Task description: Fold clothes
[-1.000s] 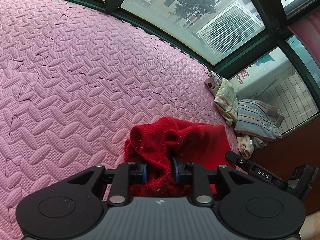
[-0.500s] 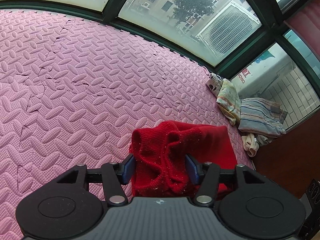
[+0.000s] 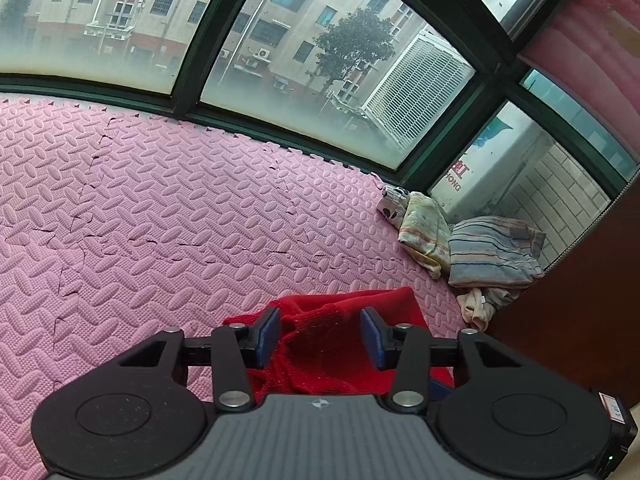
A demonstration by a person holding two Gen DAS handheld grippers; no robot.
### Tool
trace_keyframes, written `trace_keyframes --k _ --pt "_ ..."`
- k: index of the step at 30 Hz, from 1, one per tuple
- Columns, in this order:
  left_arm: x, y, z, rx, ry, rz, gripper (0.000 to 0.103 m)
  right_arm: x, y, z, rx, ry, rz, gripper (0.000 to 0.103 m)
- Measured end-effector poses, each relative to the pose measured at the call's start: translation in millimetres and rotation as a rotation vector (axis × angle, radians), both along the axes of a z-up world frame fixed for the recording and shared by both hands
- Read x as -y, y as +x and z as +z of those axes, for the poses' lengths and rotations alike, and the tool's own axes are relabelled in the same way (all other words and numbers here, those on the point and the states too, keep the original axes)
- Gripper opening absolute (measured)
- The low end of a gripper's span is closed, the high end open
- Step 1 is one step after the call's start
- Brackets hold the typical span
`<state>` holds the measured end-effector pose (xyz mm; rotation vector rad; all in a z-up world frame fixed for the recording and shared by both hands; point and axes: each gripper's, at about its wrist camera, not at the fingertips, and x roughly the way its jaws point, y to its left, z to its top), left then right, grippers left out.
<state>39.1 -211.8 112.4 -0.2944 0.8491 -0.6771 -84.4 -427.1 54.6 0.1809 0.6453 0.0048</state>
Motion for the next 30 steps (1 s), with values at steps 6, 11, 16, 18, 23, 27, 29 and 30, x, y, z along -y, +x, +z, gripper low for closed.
trace_keyframes --k 6,11,16,18,23,27,29,30 --pt "30 2 -2 -0.011 -0.034 -0.112 0.024 -20 10 -1 0.002 -0.002 0.054 0.05" --pt "44 17 -21 -0.055 -0.031 -0.157 0.021 -32 12 -4 -0.005 0.0 0.071 0.037" --pt "34 36 -41 -0.102 -0.032 -0.102 0.02 -36 8 -5 0.013 0.001 0.087 0.035" --pt "26 42 -49 -0.126 -0.05 -0.088 0.02 -36 7 -5 0.026 0.011 0.088 0.035" --pt "19 52 -61 -0.163 -0.081 -0.063 0.021 -41 11 -10 0.012 0.009 0.106 0.035" --pt "16 59 -71 -0.182 -0.111 -0.058 0.02 -48 10 -16 0.001 -0.038 0.12 0.035" --pt "14 60 -75 -0.188 -0.126 -0.057 0.017 -51 9 -14 0.016 -0.06 0.121 0.035" --pt "13 61 -76 -0.189 -0.135 -0.058 0.017 -52 8 -12 0.027 -0.067 0.123 0.035"
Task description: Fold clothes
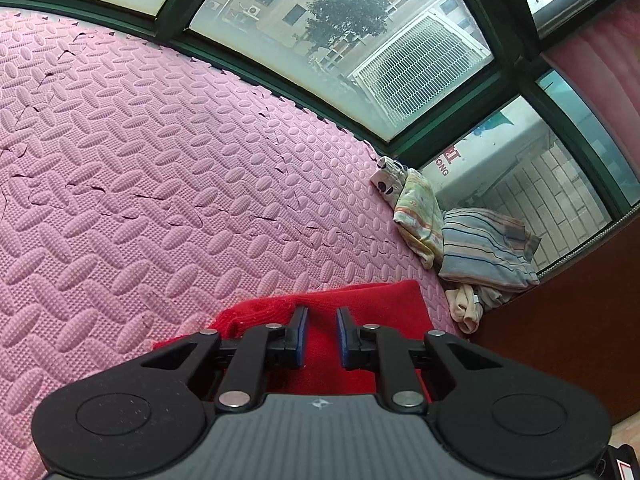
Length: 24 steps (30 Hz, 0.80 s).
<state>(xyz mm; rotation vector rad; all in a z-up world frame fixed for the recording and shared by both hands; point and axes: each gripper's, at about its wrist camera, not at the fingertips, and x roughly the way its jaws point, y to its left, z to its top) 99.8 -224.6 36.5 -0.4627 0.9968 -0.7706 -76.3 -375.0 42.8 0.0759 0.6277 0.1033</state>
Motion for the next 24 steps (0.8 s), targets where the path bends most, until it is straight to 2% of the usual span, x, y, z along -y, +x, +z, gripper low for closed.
trace_keyframes --k 6,10,17,21,24 --pt "-7 3 -7 -0.028 -0.054 0.006 0.017 -2 0 12 0.065 0.007 -0.002 0.035" --pt "-8 6 -9 -0.047 -0.072 0.015 0.017 -7 8 9 0.042 0.005 0.025 0.035" --pt "-9 7 -10 -0.059 -0.07 0.023 0.017 -18 10 -5 -0.007 -0.01 0.055 0.036" --pt "-9 6 -6 -0.059 -0.072 0.021 0.018 -18 1 5 0.037 -0.008 0.054 0.037" --pt "-9 3 -2 -0.048 -0.065 0.015 0.02 -24 -3 8 0.059 -0.029 0.095 0.037"
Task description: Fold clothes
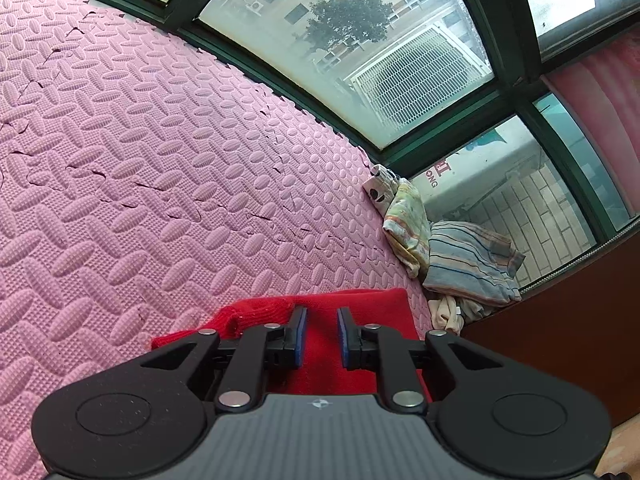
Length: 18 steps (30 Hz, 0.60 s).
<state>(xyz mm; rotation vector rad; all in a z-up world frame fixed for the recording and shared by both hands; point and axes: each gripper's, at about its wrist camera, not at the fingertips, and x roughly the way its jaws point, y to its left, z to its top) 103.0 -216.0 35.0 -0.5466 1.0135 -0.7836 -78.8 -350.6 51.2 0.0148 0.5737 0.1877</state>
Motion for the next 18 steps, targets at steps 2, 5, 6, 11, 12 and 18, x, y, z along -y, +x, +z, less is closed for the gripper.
trace_keyframes --k 2,5,6,11,12,18 --pt "0 -2 4 0.008 0.002 -0.005 0.024 -3 2 -3 -0.009 -0.01 0.018 0.038" --pt "-2 -6 9 0.019 0.005 -0.009 0.029 -2 4 -5 -0.036 -0.007 0.015 0.038" --pt "-3 -8 12 0.028 0.005 -0.012 0.034 -1 2 -4 -0.035 -0.004 0.014 0.038" --pt "-5 -22 29 0.094 0.039 -0.018 0.053 0 -9 7 -0.022 -0.014 0.019 0.053" --pt "-6 -25 32 0.108 0.05 -0.021 0.055 0 -10 7 -0.027 -0.018 0.014 0.055" --pt "-13 -48 43 0.172 0.111 -0.033 0.072 6 -21 6 -0.058 -0.015 -0.03 0.073"
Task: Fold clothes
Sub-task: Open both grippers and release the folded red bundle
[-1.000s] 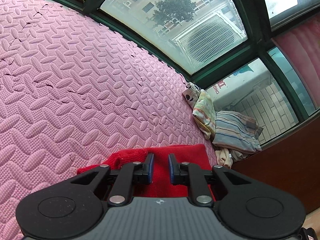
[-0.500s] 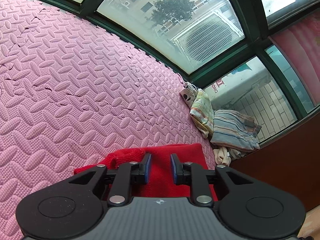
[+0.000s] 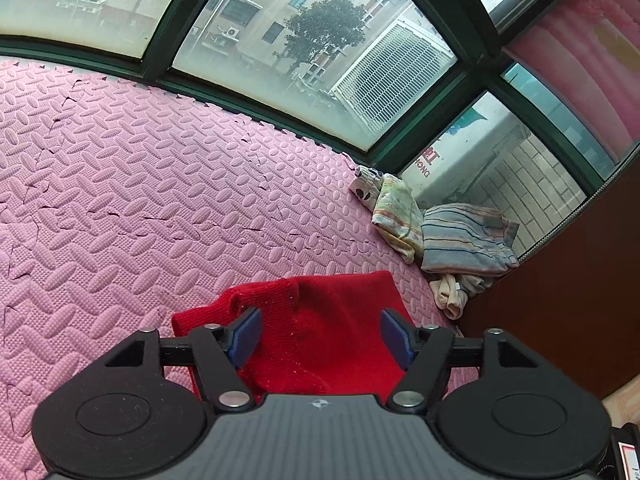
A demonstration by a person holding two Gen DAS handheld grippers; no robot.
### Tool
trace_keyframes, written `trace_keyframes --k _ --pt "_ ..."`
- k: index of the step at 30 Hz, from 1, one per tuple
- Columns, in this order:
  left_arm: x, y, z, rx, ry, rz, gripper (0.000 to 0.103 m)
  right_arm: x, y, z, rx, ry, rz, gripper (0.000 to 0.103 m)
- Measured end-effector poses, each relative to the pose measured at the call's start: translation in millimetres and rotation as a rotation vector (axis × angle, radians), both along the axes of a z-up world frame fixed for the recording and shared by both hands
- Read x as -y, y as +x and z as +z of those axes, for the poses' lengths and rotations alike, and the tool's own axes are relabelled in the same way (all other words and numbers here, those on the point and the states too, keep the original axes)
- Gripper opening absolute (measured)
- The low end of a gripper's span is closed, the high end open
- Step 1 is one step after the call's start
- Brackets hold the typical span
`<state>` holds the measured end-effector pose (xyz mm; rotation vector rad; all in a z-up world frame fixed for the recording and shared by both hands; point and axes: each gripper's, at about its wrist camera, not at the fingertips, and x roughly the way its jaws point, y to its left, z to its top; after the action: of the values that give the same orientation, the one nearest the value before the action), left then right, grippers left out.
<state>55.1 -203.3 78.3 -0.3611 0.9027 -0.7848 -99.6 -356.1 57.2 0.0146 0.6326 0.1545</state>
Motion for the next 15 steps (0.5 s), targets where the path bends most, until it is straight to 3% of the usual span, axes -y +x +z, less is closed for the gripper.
trace_keyframes --k 3,12,15 --pt "-7 -11 3 0.03 0.026 0.009 0.084 1 -10 0 0.002 -0.009 -0.025 0.08" --pt "-23 -47 14 0.137 0.089 0.03 0.103 6 -27 -4 -0.01 0.0 -0.097 0.101" --pt "-28 -56 15 0.159 0.098 0.033 0.103 6 -34 -6 -0.014 0.005 -0.118 0.103"
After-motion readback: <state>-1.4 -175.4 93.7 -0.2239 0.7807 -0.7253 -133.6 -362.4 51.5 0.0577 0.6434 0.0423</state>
